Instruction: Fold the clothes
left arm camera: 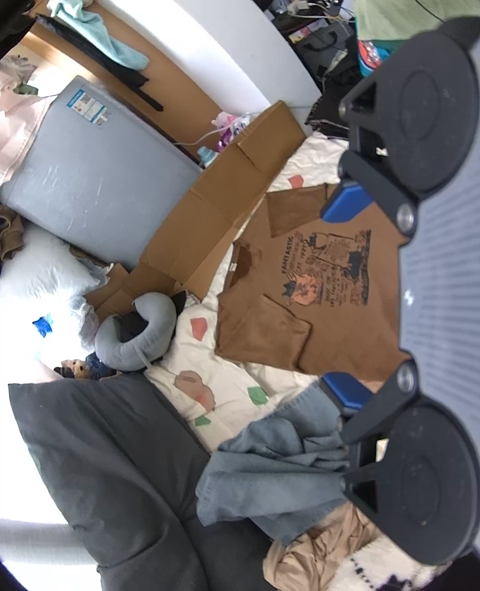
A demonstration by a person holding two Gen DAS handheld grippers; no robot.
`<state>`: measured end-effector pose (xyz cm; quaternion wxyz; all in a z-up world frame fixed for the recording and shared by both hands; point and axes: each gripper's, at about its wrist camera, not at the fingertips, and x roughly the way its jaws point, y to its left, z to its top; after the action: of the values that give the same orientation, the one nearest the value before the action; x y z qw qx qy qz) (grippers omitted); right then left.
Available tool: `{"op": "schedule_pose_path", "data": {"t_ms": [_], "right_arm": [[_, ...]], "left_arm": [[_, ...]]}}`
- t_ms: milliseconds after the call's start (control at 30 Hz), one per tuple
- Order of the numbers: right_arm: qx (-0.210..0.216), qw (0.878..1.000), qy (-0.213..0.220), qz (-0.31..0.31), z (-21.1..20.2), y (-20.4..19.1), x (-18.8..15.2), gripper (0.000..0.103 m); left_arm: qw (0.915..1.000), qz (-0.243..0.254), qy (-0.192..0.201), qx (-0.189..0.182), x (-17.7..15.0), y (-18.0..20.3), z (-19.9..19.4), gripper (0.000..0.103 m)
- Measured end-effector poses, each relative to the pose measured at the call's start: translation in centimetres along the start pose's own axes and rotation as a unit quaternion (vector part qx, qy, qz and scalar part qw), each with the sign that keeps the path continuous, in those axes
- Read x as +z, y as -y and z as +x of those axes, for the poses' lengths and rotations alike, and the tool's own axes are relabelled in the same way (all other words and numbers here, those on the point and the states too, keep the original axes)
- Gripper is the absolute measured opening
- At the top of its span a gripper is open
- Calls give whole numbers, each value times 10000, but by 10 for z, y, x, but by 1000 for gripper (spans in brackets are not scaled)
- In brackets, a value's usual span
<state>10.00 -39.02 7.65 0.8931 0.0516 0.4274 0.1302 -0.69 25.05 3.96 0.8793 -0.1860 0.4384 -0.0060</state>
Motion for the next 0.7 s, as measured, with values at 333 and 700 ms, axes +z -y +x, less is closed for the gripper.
{"op": "schedule_pose_path", "data": {"t_ms": [333,700], "right_arm": [[-36,9999,-14,138,17,25,-66,81],[110,9993,-151,336,75,45,-143,81]], "left_arm": [[9991,33,332,252,-58,-20,10,87],[9978,-229,35,618,-128,-56,61,78]]}}
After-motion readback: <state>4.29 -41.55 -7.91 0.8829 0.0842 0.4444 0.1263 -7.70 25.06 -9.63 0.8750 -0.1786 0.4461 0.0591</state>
